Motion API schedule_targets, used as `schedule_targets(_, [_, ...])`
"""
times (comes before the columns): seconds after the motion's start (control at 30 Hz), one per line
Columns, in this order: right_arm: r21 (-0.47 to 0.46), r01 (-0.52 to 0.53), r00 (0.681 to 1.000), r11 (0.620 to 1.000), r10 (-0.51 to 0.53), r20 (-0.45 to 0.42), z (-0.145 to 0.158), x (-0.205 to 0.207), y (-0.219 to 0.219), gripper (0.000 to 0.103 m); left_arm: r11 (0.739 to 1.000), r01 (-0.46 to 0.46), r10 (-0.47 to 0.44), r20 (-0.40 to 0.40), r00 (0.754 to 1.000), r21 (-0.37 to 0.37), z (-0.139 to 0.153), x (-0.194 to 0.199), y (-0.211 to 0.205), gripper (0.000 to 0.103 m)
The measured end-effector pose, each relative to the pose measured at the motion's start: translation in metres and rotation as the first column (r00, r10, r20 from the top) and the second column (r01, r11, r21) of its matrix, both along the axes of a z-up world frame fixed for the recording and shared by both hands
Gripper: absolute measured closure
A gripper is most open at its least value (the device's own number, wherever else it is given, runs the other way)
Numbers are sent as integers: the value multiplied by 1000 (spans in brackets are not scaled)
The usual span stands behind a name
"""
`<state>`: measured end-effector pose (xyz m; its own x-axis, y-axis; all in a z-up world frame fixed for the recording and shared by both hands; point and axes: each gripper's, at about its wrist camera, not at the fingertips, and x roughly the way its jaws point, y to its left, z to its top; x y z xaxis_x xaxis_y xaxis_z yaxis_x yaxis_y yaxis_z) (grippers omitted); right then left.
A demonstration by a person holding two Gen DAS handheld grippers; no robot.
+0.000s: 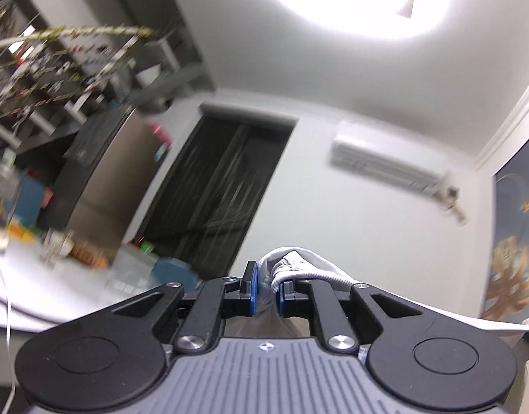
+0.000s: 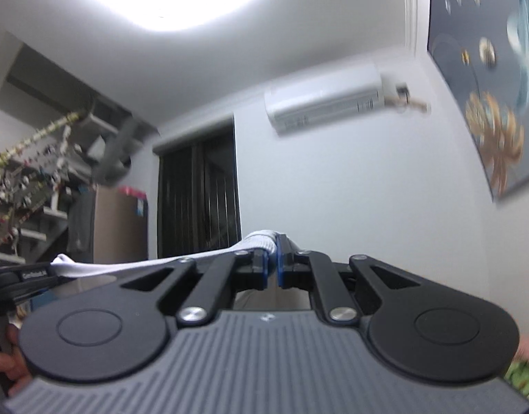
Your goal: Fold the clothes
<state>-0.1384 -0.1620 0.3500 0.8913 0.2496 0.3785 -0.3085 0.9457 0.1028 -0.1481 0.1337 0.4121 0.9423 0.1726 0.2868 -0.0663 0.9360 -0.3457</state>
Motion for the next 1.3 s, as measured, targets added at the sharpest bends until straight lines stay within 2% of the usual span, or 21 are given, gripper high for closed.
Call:
schedule_targets(0.17, [29, -7, 998, 1000, 5, 63, 50, -72, -19, 95, 996, 43, -49, 87, 995, 74, 65, -79, -25, 91])
schedule_targets(0.3, [3, -13, 1000, 1000, 13, 23, 62, -90, -23, 95, 994, 94, -98, 79, 992, 55, 90, -112, -36, 91])
schedule_targets(0.37, [5, -31, 999, 999, 31, -28, 57, -77, -22, 95, 992, 123, -124, 36, 992, 32, 89, -113, -38, 91])
schedule_targets(0.43, [16, -42, 996, 999, 44, -75, 44, -58, -21, 95, 991, 136, -136, -10, 991, 14, 77, -93, -36, 91])
schedule_targets(0.5, [6, -21, 994, 1000, 21, -105, 28, -37, -19, 95, 992, 127, -126, -46, 991, 27, 59, -64, -34, 91])
schedule_targets(0.63, [-13, 16, 983, 1000, -18, -182, -8, 22, -15, 95, 993, 116, -111, -128, 985, 30, 13, 19, -32, 91])
schedule_targets(0.7, [-19, 31, 972, 999, -34, -233, -29, 61, -13, 95, 993, 117, -111, -180, 977, 22, -18, 79, -28, 91])
schedule_targets(0.83, [-31, 81, 936, 996, -86, -340, -81, 160, -16, 95, 993, 114, -100, -267, 959, 38, -77, 195, -35, 91])
schedule_targets(0.97, [-38, 124, 884, 992, -127, -450, -142, 271, -22, 95, 992, 112, -85, -376, 923, 50, -147, 320, -51, 91])
schedule_targets(1.07, [-71, 158, 845, 985, -172, -506, -200, 359, -25, 95, 991, 109, -63, -450, 891, 78, -217, 415, -66, 91])
schedule_targets(1.13, [-94, 169, 817, 981, -193, -543, -245, 417, -28, 95, 988, 105, -34, -495, 868, 117, -274, 477, -77, 90])
schedule_targets(1.3, [-122, 165, 705, 979, -204, -680, -376, 552, -41, 95, 974, 119, 26, -613, 789, 194, -420, 615, -96, 89])
